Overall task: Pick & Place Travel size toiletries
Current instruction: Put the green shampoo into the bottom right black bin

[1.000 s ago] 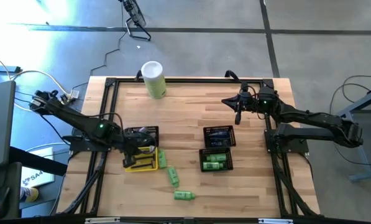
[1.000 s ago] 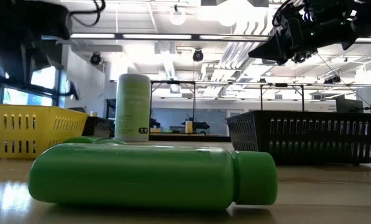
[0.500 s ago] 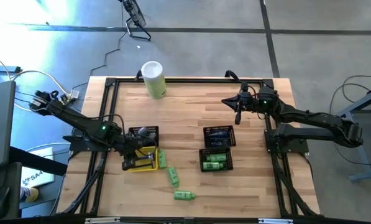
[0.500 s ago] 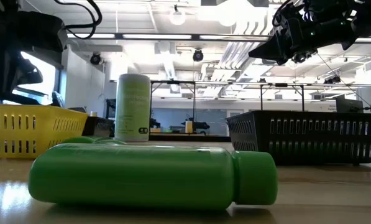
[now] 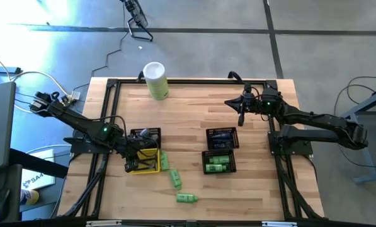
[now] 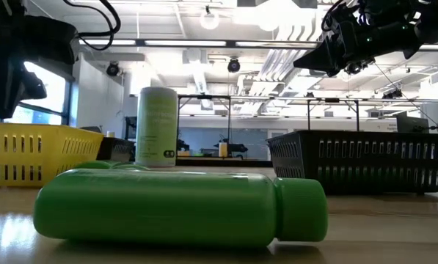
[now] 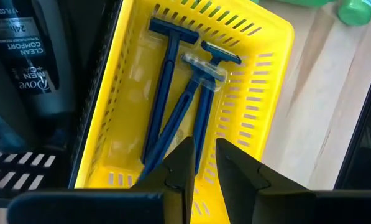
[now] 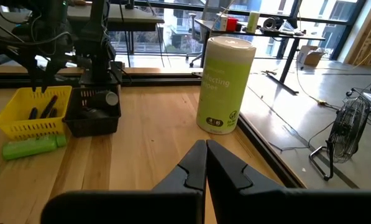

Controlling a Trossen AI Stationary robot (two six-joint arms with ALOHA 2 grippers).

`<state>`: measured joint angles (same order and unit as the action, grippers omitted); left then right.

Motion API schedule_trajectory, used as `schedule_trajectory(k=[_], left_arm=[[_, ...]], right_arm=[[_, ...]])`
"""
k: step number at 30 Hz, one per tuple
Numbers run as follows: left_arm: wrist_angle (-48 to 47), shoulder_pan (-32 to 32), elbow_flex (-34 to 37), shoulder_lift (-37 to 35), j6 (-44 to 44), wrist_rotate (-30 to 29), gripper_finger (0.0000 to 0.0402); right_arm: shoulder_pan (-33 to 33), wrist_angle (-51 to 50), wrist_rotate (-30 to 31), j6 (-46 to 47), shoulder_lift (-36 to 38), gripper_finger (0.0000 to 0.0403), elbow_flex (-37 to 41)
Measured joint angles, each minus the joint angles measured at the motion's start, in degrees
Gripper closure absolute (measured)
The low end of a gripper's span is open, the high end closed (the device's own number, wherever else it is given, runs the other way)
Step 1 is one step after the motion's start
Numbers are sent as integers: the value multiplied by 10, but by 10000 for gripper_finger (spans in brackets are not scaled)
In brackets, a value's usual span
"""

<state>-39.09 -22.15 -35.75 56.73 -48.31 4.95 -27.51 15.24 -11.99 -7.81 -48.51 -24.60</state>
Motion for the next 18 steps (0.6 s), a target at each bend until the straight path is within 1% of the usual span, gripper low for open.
schedule_trajectory(k=[3, 7, 10, 18], left_arm=[[0, 0, 0, 0, 7, -1, 339], [0, 0, 0, 0, 52, -2, 339], [9, 0, 0, 0, 64, -6, 339], [90, 0, 0, 0, 126, -34, 339]], right_arm=[[0, 0, 0, 0, 0, 401, 0], [0, 0, 0, 0, 0, 401, 0], [0, 0, 0, 0, 0, 401, 0], [0, 9, -1, 0, 0, 401, 0]])
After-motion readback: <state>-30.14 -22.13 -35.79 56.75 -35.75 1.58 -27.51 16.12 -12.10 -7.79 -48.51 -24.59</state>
